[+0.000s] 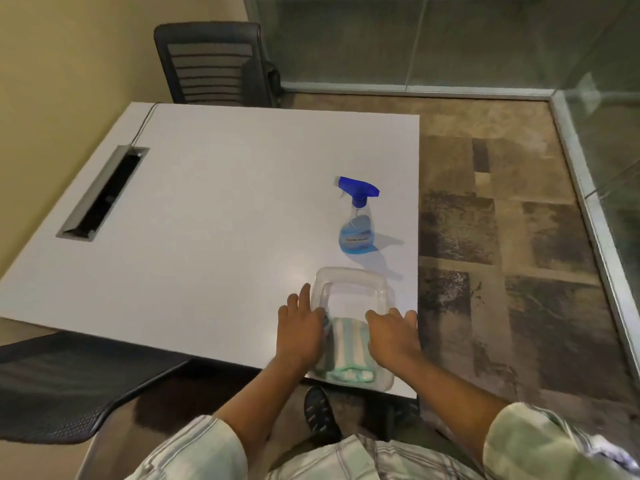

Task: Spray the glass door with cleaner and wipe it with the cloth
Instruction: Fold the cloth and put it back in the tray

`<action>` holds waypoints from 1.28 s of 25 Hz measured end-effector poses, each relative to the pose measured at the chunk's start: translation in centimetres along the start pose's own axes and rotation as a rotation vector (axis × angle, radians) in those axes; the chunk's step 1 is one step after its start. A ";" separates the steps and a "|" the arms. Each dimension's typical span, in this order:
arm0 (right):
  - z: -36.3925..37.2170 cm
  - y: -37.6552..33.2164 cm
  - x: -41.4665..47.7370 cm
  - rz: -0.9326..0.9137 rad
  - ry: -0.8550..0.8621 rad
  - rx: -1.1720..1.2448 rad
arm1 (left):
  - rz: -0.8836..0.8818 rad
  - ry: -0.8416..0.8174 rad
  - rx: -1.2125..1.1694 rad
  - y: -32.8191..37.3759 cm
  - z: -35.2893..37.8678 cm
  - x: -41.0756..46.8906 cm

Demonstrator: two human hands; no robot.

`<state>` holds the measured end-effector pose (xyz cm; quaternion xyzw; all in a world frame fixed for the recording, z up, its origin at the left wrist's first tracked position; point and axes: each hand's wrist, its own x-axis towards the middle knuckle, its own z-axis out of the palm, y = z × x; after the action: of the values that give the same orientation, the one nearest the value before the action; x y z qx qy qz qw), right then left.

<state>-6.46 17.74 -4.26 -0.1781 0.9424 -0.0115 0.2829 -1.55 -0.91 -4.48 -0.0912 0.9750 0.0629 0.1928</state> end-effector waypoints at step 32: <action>-12.7 -0.3 11.8 0.104 0.405 0.917 | 0.172 0.088 -0.780 2.5 -9.3 17.5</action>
<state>-22.39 12.38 0.20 0.0178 0.8839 -0.4447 0.1437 -21.38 -2.59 -2.52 -0.0781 0.8894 0.4402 0.0956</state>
